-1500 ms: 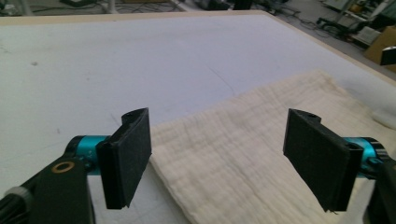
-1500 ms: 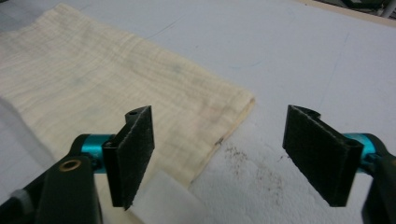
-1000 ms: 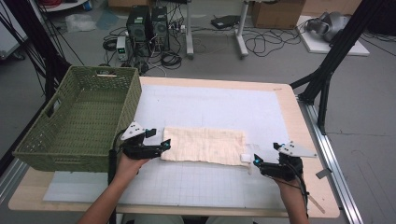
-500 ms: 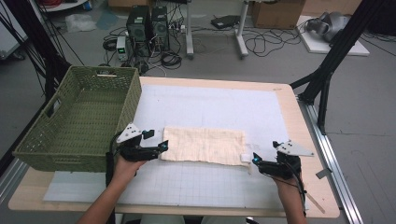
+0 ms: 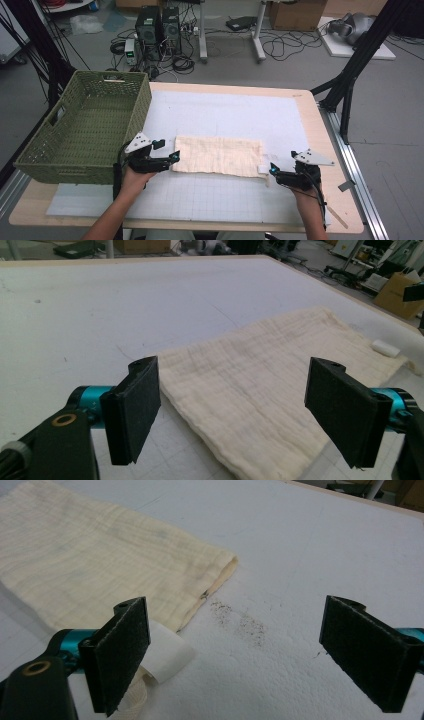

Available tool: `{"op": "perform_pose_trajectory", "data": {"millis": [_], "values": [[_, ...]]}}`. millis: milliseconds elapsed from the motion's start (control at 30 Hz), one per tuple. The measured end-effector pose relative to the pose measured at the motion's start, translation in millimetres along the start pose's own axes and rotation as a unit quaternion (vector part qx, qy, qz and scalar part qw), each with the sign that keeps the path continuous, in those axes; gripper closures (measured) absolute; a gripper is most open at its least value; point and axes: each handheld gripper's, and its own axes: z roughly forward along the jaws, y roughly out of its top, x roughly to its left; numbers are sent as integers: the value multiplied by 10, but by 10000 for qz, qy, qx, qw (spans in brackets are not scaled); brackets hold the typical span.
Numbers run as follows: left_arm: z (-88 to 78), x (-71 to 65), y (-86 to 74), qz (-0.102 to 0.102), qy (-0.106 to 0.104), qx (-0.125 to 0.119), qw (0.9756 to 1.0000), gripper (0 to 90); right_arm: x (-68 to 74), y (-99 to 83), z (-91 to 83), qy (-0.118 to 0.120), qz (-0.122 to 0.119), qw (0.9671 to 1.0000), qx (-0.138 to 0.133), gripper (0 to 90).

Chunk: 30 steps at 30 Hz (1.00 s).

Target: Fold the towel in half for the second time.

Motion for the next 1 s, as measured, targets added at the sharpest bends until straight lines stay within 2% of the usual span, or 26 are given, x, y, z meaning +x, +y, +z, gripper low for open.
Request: {"op": "perform_pose_trajectory", "data": {"millis": [67,267,400,467,600,733,833,933,967,1000], "values": [[-8,3,7,-28,-11,-57,10000,228,6,-4,11,11,0,10000,24,122],[-6,2,-1,-21,50,15,10000,228,6,-1,29,48,-20,10000,36,122],[-6,2,-10,-64,69,59,9999,229,8,2,53,97,-182,9997,131,127],[-9,4,-12,-87,77,72,9999,230,1,-7,65,138,-183,9996,147,131],[27,-11,1,-117,-77,55,9999,227,-7,-10,73,189,-121,9997,131,131],[114,15,89,-146,66,-37,9999,228,-26,-27,67,219,-112,9996,146,131],[235,25,197,-191,11,-161,9997,230,-60,-34,52,215,-69,9997,115,131],[396,39,306,36,120,-20,9999,232,-97,-35,49,219,39,9997,68,131],[443,58,336,48,170,71,9998,239,-106,-35,50,223,22,9997,60,131],[485,76,355,12,252,46,9997,248,-108,-36,52,225,26,9997,58,131]]}}
